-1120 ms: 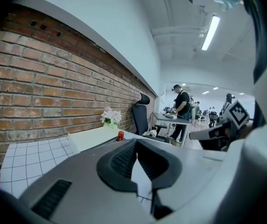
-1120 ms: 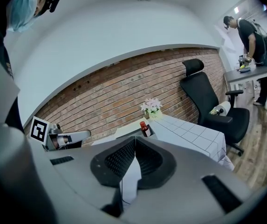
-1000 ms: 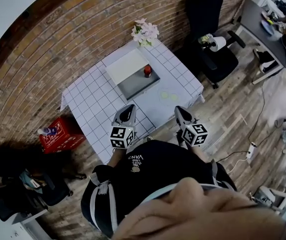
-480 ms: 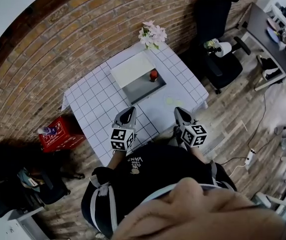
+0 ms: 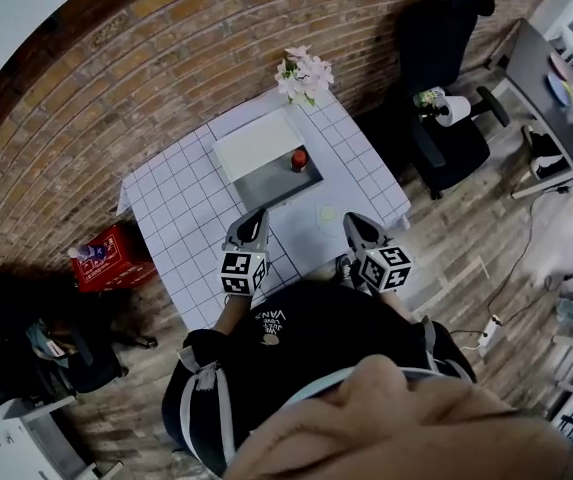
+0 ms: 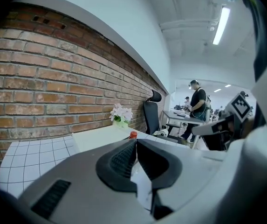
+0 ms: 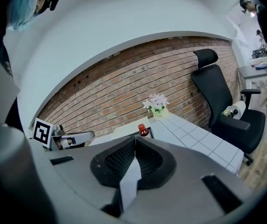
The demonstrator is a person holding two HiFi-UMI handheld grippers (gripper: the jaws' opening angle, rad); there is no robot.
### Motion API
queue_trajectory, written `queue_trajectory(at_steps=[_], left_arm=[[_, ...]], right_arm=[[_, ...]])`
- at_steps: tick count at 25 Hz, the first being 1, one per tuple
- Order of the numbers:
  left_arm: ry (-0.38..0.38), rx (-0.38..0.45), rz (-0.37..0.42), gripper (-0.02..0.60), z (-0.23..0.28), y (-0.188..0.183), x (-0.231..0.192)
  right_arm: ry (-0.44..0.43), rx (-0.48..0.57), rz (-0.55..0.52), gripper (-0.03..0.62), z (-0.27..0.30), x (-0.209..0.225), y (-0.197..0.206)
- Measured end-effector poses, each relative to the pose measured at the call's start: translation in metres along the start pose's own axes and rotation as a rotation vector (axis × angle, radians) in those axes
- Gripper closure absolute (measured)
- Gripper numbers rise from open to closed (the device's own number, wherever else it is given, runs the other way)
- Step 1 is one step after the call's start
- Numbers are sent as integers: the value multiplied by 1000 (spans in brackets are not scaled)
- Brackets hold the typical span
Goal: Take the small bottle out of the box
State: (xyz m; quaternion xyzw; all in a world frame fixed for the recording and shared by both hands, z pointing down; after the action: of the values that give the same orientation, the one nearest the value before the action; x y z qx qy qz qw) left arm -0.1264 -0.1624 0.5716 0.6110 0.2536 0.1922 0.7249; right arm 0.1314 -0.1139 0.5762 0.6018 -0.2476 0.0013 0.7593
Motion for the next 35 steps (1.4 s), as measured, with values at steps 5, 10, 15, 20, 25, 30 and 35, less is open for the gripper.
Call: queue_trajectory(at_steps=[5, 10, 15, 20, 25, 30, 35], left_arm=[[-28, 0, 4, 569, 26, -3, 9], [-60, -4, 8, 569, 44, -1, 15], [-84, -17, 14, 569, 60, 1, 19], [-110, -22, 34, 569, 77, -1, 16], [-122, -26, 57, 565, 95, -3, 13], [-115, -55, 63, 520, 115, 2, 14], [-102, -101, 63, 464, 137, 13, 16]], right_arm=[[-47, -24, -15, 591, 10, 22, -14], [-86, -38, -21, 591, 20, 40, -23], [-111, -46, -20, 591, 26, 56, -29], [-128, -50, -15, 591, 28, 70, -34], [-135, -53, -15, 591, 28, 83, -39], [-135, -60, -14, 591, 27, 95, -42], [-139, -66, -14, 591, 26, 107, -45]])
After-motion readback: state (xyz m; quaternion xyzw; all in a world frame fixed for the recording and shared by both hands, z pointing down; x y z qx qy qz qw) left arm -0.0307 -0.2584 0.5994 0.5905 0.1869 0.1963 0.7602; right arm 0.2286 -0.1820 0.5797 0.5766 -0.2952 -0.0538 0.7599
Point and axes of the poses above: the fingertips, and each gripper's own axes: z forward along the fingers, x to its right, y out of its underside, the point moved 7 cm from there along -z, backward along the fingers, and after that the axes turned 10 degrees about x, right-handed, at the moved point
